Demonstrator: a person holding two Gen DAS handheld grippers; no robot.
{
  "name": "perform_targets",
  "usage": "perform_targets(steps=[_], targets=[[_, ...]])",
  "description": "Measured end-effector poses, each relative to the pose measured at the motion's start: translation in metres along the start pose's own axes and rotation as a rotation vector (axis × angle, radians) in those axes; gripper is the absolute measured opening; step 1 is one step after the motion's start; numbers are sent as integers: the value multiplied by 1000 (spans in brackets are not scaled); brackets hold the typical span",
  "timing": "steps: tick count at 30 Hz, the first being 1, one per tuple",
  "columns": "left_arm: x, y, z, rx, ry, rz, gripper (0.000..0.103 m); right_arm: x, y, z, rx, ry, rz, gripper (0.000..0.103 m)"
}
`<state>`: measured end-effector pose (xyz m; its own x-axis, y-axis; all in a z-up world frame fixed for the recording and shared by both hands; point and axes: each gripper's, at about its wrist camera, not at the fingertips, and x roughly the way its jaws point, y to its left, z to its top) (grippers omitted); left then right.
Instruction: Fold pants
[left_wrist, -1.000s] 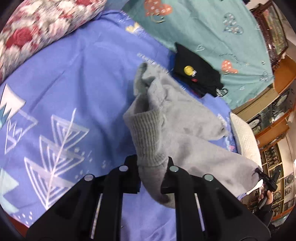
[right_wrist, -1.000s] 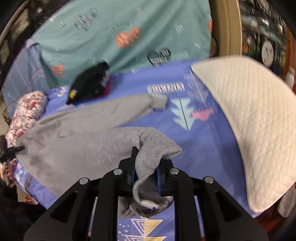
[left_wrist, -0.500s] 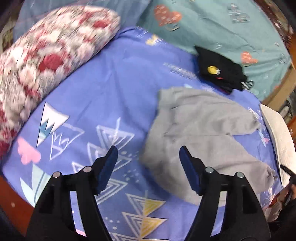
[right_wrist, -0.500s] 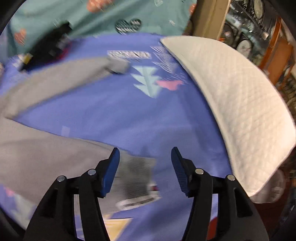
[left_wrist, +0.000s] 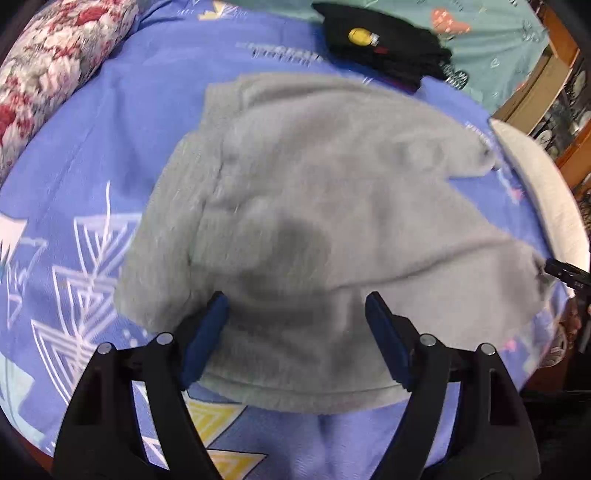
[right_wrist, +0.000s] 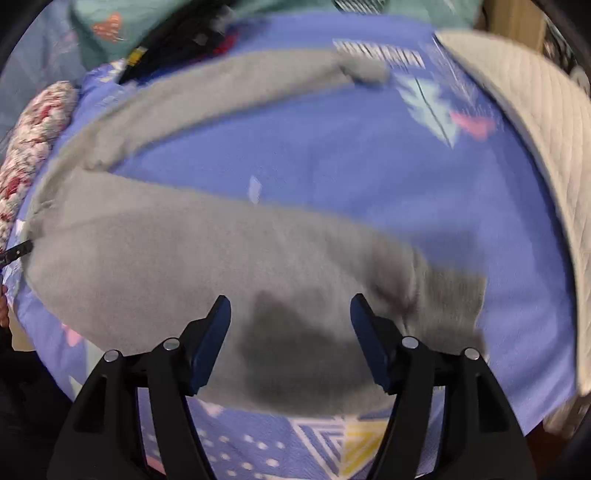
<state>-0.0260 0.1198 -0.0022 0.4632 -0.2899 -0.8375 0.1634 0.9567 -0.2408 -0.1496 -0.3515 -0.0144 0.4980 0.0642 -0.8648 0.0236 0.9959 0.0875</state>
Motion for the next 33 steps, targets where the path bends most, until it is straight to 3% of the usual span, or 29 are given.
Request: perform_targets(steps=[3,6,9,13,18,21,23,24,26,27,28,29,30,33], targets=[[-31,-1,39,83,-127,118,98,-26,39,42,-145,-112,16,86],[-32,14,86,132,-182,178,101,-30,90,98,-318,-189,34,91],[8,33,133,199,-96,179,101,-5,127,155,-461,-199,52,91],[75,42,176,300,8,197,101,55,170,230,-559,-141,94,91],[139,29,191,377,113,122,101,138,209,290,-689,-34,77,91],[152,22,189,422,130,101,101,177,228,314,-782,15,69,91],[154,31,193,371,148,35,91,197,234,326,-813,42,69,91],[151,35,194,352,139,22,82,207,233,330,-816,64,60,91],[142,38,194,327,153,-55,45,226,226,337,-787,140,62,82],[138,38,193,318,165,-74,35,233,221,336,-765,191,100,66],[132,34,190,333,162,-65,31,231,216,335,-745,194,135,59],[127,31,187,350,157,-62,29,225,215,333,-744,183,145,22],[122,27,185,364,153,-56,27,217,213,330,-752,160,139,14],[98,20,186,365,103,-29,24,177,207,318,-728,71,142,9]])
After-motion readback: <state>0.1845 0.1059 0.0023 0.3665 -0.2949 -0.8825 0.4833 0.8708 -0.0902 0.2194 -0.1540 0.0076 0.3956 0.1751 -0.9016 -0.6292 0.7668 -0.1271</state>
